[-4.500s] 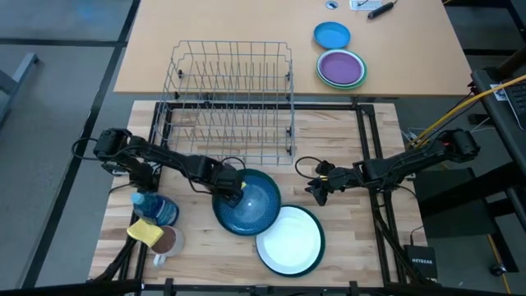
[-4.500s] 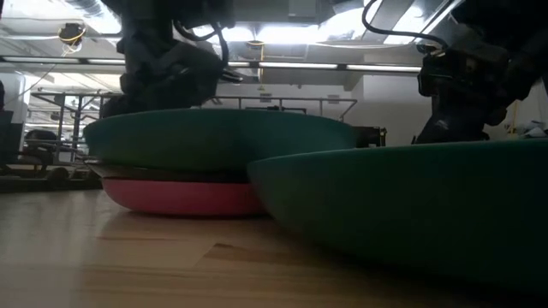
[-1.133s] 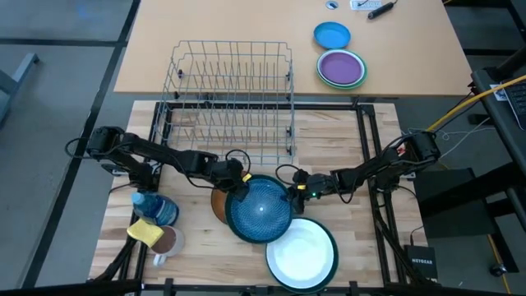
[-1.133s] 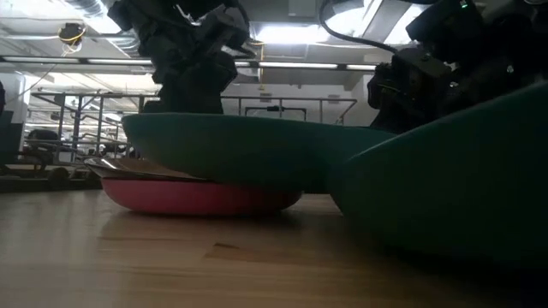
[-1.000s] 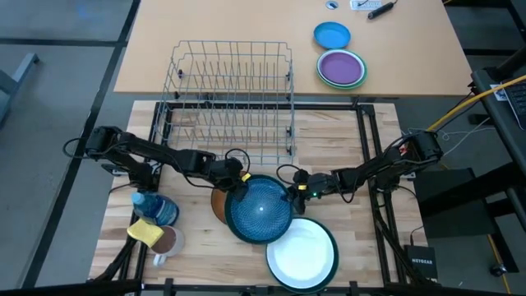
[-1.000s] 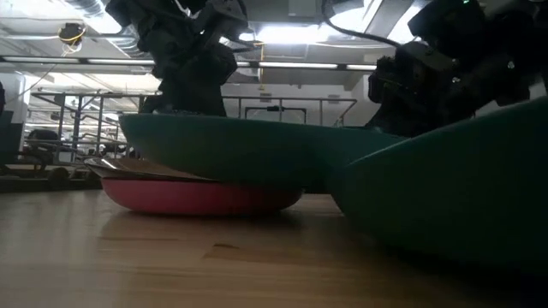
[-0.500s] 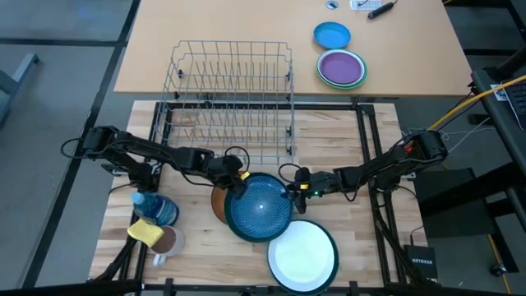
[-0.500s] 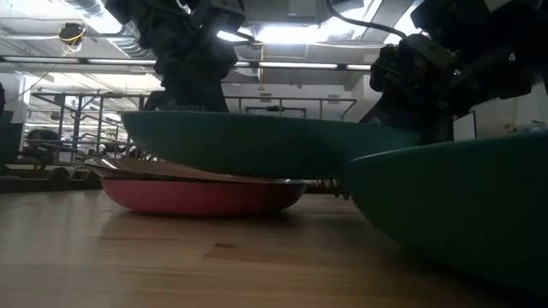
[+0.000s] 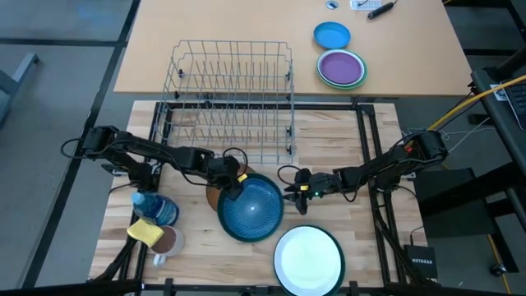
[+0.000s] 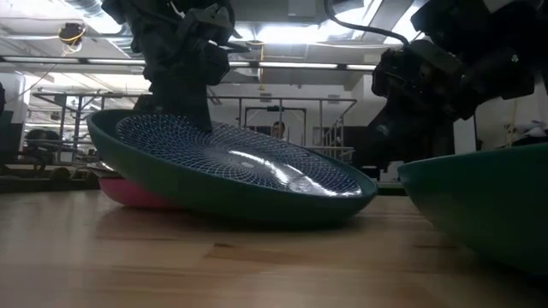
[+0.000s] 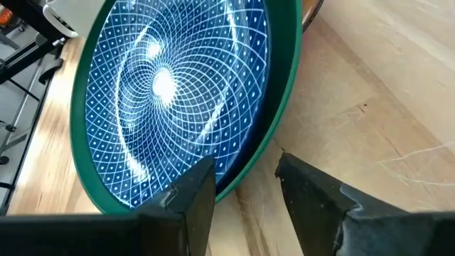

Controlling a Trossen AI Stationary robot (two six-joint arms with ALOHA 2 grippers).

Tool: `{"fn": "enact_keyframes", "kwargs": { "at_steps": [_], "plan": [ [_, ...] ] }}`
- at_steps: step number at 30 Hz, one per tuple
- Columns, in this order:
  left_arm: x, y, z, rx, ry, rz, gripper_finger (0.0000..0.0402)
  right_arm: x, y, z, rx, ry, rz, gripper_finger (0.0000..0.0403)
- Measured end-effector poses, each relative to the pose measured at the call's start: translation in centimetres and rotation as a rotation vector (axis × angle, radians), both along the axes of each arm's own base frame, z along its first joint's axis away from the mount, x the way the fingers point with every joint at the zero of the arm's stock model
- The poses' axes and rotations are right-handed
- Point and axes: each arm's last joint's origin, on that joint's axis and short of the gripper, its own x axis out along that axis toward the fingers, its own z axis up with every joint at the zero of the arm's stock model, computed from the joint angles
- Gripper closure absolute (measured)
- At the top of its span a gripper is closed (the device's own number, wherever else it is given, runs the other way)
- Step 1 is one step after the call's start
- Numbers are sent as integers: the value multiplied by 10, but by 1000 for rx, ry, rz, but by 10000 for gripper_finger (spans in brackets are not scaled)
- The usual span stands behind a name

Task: Sort dishes
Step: Put the blue plate on the dish rack

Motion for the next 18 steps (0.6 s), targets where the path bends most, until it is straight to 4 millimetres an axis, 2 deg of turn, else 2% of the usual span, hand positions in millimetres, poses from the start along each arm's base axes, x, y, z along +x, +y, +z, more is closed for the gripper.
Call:
{"fn": "enact_keyframes", "kwargs": {
  "at_steps": [10, 18],
  "plan": [
    [1, 0, 1, -11, -15, 18, 401, 0, 0, 3, -10, -17, 28, 240],
    [-5, 0, 14, -7, -58, 24, 401, -3, 0, 15, -47, -58, 56, 240]
  ]
}}
